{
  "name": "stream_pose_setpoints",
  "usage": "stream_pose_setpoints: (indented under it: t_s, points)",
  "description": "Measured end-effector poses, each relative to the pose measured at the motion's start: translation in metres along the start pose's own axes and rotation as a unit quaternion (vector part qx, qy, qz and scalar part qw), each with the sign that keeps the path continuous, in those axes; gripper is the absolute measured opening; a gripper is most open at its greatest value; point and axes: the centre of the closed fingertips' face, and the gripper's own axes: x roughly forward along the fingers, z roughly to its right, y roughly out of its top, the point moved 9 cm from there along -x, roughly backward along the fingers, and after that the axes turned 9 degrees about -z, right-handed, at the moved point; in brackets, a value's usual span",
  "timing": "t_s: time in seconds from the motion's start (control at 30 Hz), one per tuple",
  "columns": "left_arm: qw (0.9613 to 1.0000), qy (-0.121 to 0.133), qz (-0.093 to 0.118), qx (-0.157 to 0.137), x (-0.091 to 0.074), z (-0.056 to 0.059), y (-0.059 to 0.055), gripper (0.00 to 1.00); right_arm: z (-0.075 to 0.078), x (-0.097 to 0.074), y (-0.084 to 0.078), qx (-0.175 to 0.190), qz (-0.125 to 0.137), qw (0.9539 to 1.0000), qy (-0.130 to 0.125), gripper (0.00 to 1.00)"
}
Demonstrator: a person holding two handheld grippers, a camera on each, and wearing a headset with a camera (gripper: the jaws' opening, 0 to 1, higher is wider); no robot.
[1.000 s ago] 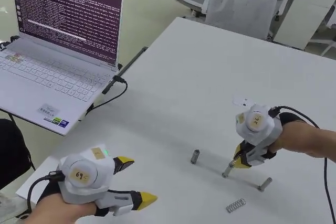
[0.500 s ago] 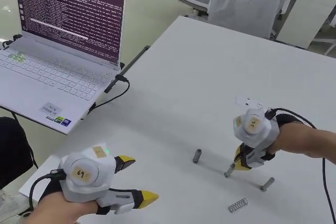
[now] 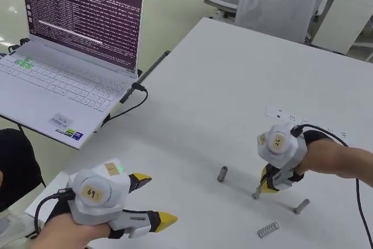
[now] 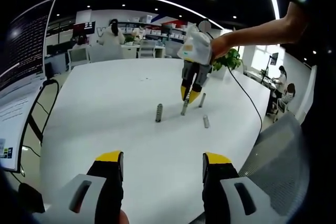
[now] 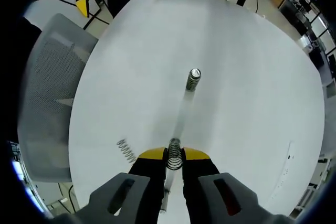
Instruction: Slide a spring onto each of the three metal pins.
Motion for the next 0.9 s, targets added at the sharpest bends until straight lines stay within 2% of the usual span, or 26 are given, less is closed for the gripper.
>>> stream_pose_setpoints:
  t_s: [0.9]
  points:
    - [1.0000, 0.001, 0.000, -0.002, 0.001, -0.001, 0.001, 0.56, 0.002, 0.023, 0.003, 0.004, -0.015, 0.9999, -0.003, 0.09]
